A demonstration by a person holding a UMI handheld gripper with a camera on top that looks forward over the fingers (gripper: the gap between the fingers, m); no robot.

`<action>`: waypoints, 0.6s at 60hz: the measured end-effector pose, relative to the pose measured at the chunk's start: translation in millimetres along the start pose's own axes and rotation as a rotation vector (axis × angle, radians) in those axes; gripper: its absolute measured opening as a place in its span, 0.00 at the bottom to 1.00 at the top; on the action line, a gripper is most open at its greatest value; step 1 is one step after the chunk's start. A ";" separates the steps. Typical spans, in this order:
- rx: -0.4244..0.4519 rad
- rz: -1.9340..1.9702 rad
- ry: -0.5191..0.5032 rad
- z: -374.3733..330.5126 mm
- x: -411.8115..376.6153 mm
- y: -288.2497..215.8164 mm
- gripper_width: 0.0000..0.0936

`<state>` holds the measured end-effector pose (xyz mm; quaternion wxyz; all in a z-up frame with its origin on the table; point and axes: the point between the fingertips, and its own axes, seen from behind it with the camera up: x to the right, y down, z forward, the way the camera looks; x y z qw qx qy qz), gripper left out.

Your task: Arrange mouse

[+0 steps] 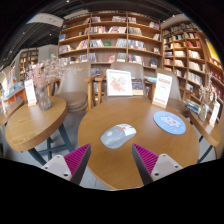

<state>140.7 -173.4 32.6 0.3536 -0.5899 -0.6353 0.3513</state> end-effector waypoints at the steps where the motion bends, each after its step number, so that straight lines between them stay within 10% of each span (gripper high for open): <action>1: -0.007 0.003 0.002 4.1 0.8 0.7 0.91; 36: -0.133 0.025 0.033 98.2 7.0 -8.8 0.91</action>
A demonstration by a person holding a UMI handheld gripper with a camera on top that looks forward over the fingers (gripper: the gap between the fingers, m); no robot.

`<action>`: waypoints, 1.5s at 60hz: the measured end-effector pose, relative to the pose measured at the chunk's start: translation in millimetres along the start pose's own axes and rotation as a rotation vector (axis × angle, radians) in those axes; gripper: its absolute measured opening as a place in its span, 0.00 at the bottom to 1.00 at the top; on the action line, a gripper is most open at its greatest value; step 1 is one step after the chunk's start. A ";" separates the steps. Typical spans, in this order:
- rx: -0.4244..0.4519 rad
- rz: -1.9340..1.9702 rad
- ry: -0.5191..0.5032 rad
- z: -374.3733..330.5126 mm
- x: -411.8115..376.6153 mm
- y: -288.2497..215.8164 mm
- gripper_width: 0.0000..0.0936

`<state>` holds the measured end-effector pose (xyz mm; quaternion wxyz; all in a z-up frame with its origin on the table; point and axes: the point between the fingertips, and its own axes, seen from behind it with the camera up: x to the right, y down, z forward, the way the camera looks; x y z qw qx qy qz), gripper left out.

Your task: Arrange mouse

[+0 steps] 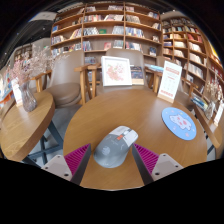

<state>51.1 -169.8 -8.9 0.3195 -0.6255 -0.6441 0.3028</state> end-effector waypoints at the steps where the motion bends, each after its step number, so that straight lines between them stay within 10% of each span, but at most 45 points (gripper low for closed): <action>1: 0.000 0.000 -0.001 2.1 -1.0 -1.9 0.91; 32: -0.030 -0.025 -0.026 51.8 -22.1 -36.0 0.90; 38: -0.026 -0.019 -0.015 53.6 -18.3 -37.4 0.81; 43: -0.019 -0.029 0.001 57.4 -12.5 -39.9 0.55; 61: 0.023 -0.029 -0.065 29.6 -4.0 -68.8 0.42; 76: 0.142 0.013 0.047 9.3 151.2 -150.1 0.42; 90: 0.076 0.031 0.147 57.5 293.6 -118.7 0.42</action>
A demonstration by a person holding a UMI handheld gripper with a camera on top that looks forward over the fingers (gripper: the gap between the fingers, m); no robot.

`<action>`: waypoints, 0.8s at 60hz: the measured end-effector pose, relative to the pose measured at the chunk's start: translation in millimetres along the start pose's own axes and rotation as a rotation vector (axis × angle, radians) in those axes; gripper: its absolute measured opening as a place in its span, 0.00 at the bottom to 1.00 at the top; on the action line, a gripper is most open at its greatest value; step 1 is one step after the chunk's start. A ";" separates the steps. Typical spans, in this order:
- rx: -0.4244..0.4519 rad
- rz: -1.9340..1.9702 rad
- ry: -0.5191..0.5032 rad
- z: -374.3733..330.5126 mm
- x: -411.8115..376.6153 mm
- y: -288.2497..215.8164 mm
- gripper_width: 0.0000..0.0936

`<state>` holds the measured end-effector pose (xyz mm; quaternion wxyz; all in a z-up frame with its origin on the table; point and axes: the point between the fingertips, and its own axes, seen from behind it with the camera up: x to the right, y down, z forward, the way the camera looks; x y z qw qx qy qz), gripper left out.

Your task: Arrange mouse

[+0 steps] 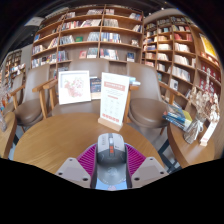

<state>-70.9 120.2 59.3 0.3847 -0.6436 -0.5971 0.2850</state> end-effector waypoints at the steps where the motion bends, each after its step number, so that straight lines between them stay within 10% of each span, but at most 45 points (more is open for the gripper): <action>1: -0.011 0.004 -0.002 4.0 4.1 5.9 0.42; 25: -0.077 0.042 -0.041 33.8 12.6 63.3 0.56; 32: -0.070 0.048 -0.030 25.9 12.9 61.7 0.92; 48: -0.036 0.080 -0.013 -82.1 20.3 52.5 0.91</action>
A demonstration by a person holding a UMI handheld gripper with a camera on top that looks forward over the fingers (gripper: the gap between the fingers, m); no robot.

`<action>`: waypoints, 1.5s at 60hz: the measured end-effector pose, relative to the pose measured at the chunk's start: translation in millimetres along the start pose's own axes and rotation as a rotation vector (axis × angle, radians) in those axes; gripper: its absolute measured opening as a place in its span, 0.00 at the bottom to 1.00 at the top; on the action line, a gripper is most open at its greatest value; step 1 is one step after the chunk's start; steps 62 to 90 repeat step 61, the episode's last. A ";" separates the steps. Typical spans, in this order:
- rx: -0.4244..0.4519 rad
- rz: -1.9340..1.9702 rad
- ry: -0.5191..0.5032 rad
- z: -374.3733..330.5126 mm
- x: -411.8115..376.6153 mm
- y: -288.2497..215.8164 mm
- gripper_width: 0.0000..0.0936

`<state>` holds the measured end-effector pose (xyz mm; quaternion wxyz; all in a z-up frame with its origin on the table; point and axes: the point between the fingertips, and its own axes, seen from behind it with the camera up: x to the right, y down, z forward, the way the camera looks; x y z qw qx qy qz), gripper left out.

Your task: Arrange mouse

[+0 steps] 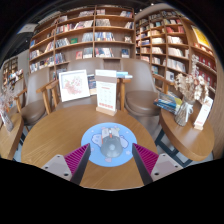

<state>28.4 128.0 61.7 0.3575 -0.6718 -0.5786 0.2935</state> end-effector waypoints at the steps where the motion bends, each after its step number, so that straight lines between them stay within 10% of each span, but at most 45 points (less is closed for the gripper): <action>1: 0.008 -0.001 0.010 -12.1 1.5 -0.3 0.91; 31: 0.169 -0.068 -0.025 -280.7 -18.4 50.7 0.91; 90: 0.169 -0.081 -0.043 -306.5 -29.3 82.1 0.91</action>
